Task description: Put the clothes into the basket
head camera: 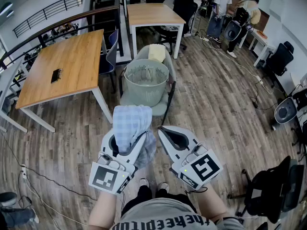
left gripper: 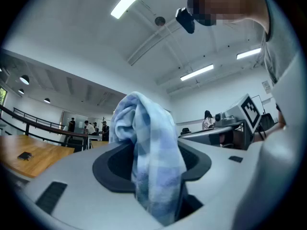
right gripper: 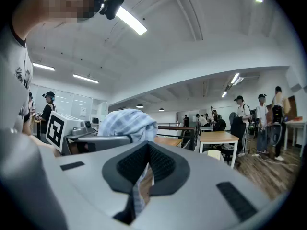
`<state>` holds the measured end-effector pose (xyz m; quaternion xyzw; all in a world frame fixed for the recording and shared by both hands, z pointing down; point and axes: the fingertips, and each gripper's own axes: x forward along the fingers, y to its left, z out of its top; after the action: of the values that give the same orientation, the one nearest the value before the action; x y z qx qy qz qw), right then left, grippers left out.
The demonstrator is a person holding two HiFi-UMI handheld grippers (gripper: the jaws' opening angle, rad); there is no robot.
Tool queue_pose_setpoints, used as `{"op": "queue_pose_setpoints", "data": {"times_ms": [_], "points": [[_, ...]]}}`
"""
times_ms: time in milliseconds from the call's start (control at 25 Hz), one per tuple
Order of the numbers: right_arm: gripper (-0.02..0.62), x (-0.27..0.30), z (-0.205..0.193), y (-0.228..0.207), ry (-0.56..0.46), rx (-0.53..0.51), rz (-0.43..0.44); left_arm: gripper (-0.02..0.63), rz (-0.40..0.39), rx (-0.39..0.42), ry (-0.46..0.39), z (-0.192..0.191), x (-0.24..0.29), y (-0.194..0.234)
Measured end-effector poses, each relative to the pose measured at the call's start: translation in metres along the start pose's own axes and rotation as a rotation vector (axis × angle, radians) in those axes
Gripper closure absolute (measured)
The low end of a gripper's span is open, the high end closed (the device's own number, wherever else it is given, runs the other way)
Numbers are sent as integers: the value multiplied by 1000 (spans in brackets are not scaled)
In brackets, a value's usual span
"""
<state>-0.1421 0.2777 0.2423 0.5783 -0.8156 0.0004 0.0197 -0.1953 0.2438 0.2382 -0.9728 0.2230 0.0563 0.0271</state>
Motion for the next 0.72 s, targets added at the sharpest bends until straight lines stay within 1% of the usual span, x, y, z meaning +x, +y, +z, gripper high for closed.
{"op": "queue_pose_setpoints", "data": {"times_ms": [480, 720], "points": [[586, 20, -1, 3, 6, -3, -12, 377, -12, -5, 3, -3, 2, 19], [586, 38, -3, 6, 15, -5, -30, 378, -34, -6, 4, -6, 3, 37]]}}
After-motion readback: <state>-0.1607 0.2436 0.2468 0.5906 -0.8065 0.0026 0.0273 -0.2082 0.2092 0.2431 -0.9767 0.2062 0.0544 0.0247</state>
